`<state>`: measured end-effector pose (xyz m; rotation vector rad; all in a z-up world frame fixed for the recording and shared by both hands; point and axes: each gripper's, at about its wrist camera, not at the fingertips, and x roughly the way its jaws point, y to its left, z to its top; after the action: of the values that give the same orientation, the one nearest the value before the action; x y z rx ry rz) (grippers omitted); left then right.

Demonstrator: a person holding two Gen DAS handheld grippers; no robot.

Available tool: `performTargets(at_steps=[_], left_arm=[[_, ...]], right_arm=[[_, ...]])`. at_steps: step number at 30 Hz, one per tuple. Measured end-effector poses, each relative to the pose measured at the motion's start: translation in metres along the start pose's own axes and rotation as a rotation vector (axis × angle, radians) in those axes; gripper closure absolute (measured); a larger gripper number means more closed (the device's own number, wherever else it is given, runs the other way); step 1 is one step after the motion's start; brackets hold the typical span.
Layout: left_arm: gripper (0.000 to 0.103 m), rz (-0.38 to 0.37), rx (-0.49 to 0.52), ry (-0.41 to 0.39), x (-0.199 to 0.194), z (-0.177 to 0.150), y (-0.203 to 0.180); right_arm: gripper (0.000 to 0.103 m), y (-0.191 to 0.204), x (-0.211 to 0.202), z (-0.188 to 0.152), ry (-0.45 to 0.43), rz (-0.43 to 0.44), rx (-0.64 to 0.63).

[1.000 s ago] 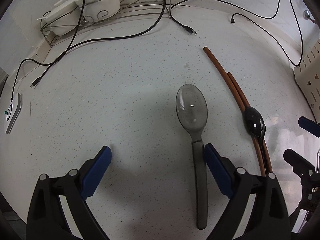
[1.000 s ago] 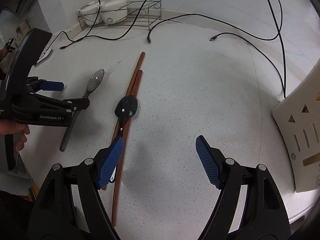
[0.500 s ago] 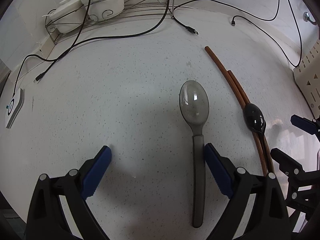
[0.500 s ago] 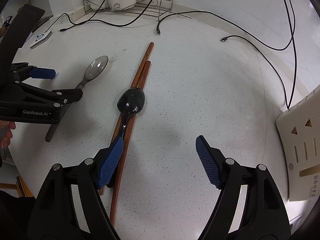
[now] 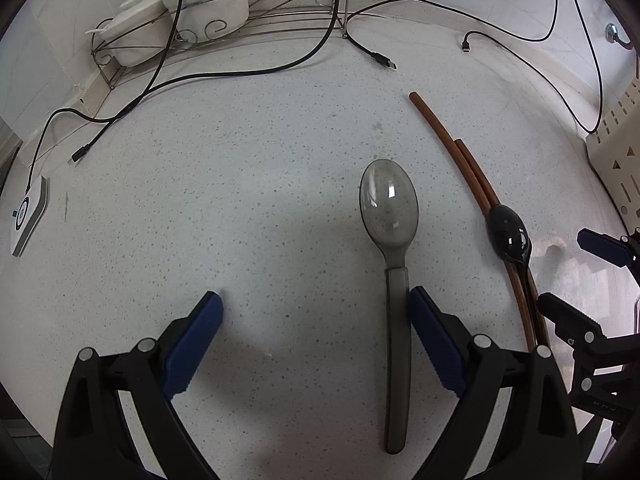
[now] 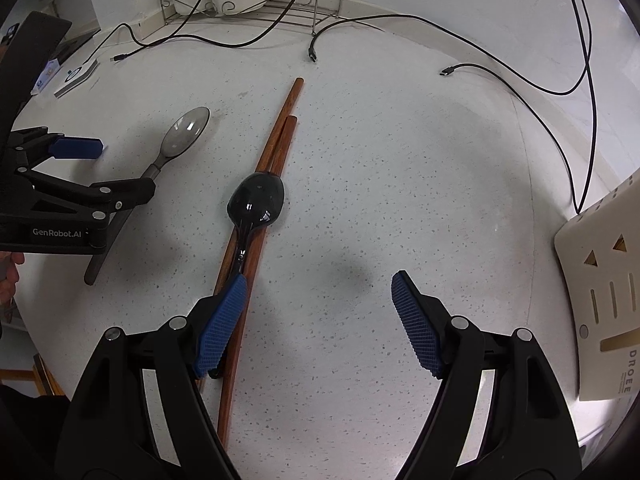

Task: Organize utensils
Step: 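Position both open tools over the clear spoon and brown chopsticks, then close the left tool on the clear spoon handle while the right tool grasps a brown chopstick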

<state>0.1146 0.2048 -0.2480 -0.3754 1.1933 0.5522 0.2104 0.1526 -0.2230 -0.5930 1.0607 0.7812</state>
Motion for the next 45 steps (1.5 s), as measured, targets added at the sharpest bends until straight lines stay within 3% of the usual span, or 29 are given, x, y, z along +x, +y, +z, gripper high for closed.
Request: performTargets(at_steps=[29,32,35,40,43,44,45], left_arm=[[0.011,0.003,-0.004,-0.004,-0.001,0.001,-0.004],[0.012,0.001,0.001,0.000,-0.001,0.002,-0.005],[0.019,-0.005,0.016,-0.007,-0.003,0.002,-0.008],[0.044,-0.016,0.051,-0.010,-0.007,0.005,-0.015],[0.052,-0.017,0.051,-0.002,-0.007,0.007,-0.014],[0.057,-0.016,0.053,0.000,-0.007,0.007,-0.014],[0.067,-0.017,0.057,0.005,-0.008,0.008,-0.014]], right_arm=[[0.032,0.000,0.008,0.007,0.002,-0.045,-0.025],[0.038,0.005,0.010,0.009,-0.001,-0.055,-0.056],[0.046,0.008,0.011,0.014,0.002,-0.050,-0.069],[0.070,0.015,0.012,0.022,0.026,-0.039,-0.099],[0.094,0.018,0.013,0.024,0.053,-0.040,-0.100],[0.097,0.018,0.013,0.024,0.059,-0.042,-0.096],[0.097,0.017,0.014,0.024,0.063,-0.039,-0.089]])
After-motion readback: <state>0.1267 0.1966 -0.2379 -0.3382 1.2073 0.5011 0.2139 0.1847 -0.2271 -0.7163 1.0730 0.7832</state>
